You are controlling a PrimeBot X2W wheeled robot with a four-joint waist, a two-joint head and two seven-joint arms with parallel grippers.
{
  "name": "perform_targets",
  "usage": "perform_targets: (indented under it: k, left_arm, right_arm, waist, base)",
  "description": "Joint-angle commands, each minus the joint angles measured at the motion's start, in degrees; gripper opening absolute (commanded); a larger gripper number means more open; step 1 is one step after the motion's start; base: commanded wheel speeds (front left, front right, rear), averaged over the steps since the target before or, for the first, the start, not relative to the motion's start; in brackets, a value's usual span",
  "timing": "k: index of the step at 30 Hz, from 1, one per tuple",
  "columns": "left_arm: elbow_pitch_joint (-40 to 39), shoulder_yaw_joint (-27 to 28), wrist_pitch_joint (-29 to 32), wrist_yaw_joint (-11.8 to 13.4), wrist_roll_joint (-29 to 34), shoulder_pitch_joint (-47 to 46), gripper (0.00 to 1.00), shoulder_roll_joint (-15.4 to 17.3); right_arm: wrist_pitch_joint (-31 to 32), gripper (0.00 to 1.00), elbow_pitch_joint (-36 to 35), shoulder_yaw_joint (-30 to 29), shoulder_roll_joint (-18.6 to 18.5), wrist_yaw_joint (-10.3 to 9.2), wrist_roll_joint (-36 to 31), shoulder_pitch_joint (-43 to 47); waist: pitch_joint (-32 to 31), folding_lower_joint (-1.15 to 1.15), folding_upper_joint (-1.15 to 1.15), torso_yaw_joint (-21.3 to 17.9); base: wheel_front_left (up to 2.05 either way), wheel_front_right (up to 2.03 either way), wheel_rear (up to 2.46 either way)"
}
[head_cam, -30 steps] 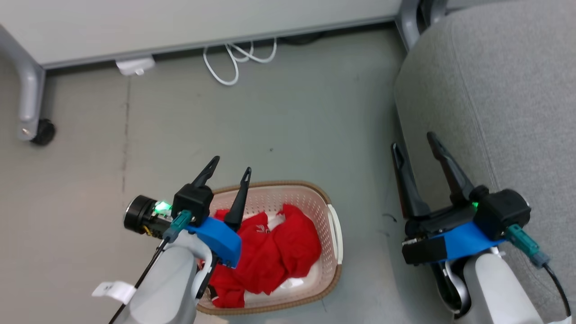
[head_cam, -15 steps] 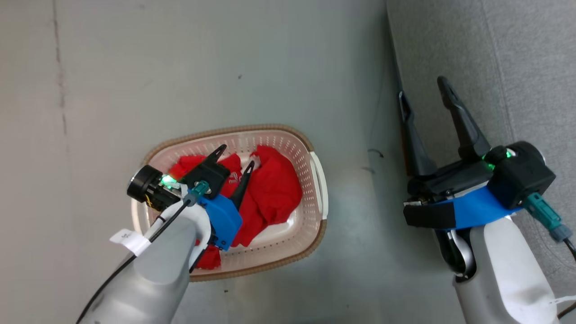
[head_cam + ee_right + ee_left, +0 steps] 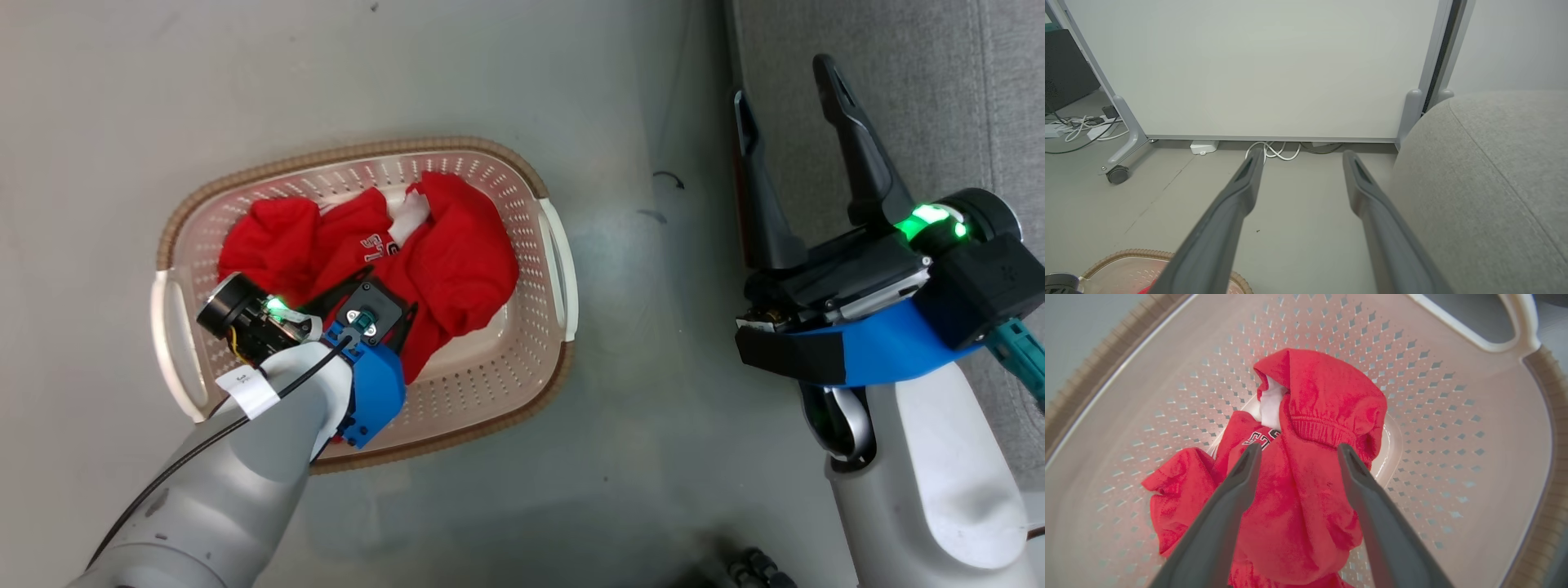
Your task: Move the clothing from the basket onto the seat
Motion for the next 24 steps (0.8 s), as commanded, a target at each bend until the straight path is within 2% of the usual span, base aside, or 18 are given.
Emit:
perform_targets:
  k: [1, 12, 24]
  left_arm:
    - [0.59, -1.71, 0.69, -0.07, -0.71, -1.62, 1.0, 0.86]
    - [2.5, -12.5, 9.09, -0.06, -4.84, -6.01, 1.0, 3.13]
    - [1.68, -17.65, 10.77, -0.06, -8.85, -8.61, 1.0, 3.52]
  right_arm:
    - [-0.03, 1.0, -0.74, 0.13, -0.18, 0.03, 0.41, -1.15]
    - [-0.03, 1.0, -4.95, 0.2, -0.18, 0.03, 0.23, -1.94]
    - [-0.03, 1.0, -7.53, -0.31, -0.18, 0.03, 0.05, -0.69]
  waist:
    - [2.14, -0.01, 0.0, -0.95]
    - [7.78, -0.01, 0.0, -1.92]
    - [11.83, -0.01, 0.0, -2.45]
  base:
    - [0.0, 0.0, 0.0]
    - [0.0, 0.0, 0.0]
    - [0.0, 0.0, 0.0]
